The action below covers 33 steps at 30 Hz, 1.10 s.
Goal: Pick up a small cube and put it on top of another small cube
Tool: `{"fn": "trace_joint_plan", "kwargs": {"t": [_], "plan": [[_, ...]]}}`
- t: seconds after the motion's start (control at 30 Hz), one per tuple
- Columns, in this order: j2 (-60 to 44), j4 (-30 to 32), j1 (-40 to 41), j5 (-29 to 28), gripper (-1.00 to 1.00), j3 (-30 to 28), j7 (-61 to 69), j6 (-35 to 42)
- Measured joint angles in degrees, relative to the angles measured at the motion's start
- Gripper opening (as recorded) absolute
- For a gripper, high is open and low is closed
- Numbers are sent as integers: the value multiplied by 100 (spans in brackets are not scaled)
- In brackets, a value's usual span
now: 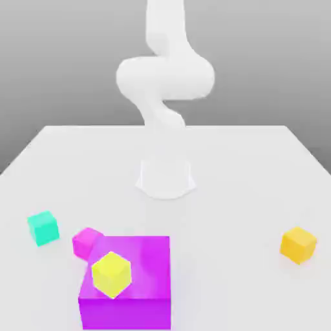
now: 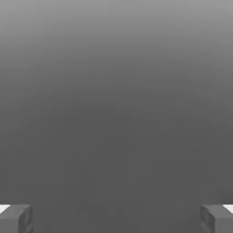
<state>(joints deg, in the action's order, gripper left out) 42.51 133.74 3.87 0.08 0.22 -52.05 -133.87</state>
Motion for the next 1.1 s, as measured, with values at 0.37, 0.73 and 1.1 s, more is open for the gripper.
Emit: {"fn": "trace_joint_plan", "kwargs": {"t": [0.37, 0.73, 1.1], "plan": [[-1473, 869, 1689, 4, 0, 84, -2776, -930], [-2923, 1723, 3148, -94, 0, -44, -5582, -1842], [-4391, 2553, 4325, 30, 0, -531, -8176, -2778]]}}
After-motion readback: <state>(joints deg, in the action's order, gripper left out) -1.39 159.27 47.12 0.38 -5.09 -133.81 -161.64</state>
